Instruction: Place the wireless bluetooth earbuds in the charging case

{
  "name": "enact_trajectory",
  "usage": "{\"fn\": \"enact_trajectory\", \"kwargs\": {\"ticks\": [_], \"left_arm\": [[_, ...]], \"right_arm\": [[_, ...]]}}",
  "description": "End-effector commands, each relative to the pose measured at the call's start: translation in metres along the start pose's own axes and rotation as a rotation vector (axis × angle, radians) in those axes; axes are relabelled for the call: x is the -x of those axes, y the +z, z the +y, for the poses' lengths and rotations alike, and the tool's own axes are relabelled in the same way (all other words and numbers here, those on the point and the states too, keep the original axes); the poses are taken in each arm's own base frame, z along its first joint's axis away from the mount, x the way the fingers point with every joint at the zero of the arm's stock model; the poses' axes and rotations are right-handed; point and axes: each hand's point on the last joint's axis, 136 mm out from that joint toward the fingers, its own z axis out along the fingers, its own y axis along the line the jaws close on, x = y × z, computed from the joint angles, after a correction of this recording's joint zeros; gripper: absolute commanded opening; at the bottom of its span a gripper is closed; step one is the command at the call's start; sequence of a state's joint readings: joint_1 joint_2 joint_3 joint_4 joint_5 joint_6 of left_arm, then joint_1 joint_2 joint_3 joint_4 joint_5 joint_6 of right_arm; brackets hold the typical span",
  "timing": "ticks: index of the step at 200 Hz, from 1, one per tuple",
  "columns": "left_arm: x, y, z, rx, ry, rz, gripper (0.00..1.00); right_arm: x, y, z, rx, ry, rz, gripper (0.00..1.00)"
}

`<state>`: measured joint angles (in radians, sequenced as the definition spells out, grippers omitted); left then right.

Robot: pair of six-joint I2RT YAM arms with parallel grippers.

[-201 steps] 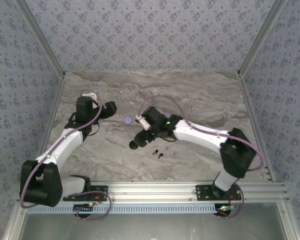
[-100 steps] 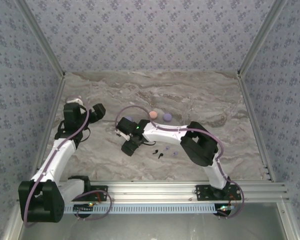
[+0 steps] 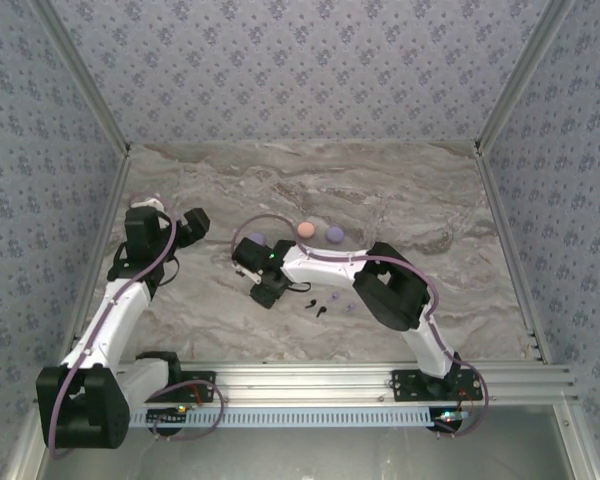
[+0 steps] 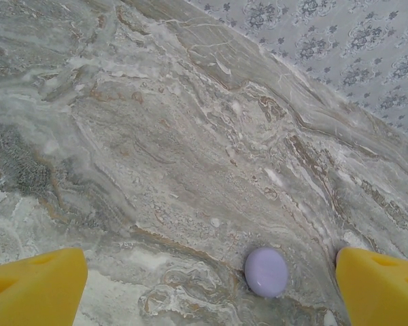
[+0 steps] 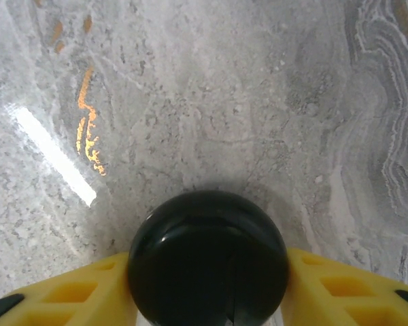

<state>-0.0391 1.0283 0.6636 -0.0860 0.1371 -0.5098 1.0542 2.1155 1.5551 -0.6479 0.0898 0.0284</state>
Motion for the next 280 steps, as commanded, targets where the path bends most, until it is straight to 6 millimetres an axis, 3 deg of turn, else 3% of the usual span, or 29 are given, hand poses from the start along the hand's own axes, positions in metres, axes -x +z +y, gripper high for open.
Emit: {"fn": "enact_trajectory", "kwargs": {"ticks": [1, 27, 55, 91, 97, 144, 168, 205, 280], "left_arm": [[0.008, -0.005, -0.001, 0.003, 0.013, -0.023, 0.94], [0.014, -0.009, -0.014, -0.048, 0.045, -0.024, 0.95], [0.022, -0.015, -0.044, -0.184, 0.074, -0.017, 0.93], [0.035, -0.039, -0.118, -0.547, 0.088, 0.029, 0.88], [0.036, -0.045, -0.131, -0.602, 0.095, 0.038, 0.87], [0.022, -0.085, -0.222, -0.886, 0.239, 0.119, 0.83], [0.010, -0.099, -0.252, -0.991, 0.282, 0.172, 0.80], [-0.017, -0.115, -0.285, -1.123, 0.361, 0.260, 0.74], [-0.046, -0.118, -0.308, -1.207, 0.413, 0.345, 0.65]], "right_arm": [[0.001, -0.010, -0.006, 0.002, 0.013, -0.009, 0.49], [0.013, -0.044, -0.020, 0.006, 0.046, -0.140, 0.46], [0.023, -0.103, -0.044, -0.020, 0.060, -0.335, 0.45], [0.029, -0.194, -0.077, -0.112, 0.034, -0.632, 0.44], [0.020, -0.195, -0.079, -0.121, 0.026, -0.643, 0.44], [0.012, -0.274, -0.109, -0.301, -0.077, -0.882, 0.42], [0.009, -0.300, -0.115, -0.369, -0.138, -0.942, 0.42], [0.007, -0.320, -0.116, -0.403, -0.206, -0.993, 0.43], [0.011, -0.320, -0.116, -0.413, -0.253, -0.970, 0.43]]}}
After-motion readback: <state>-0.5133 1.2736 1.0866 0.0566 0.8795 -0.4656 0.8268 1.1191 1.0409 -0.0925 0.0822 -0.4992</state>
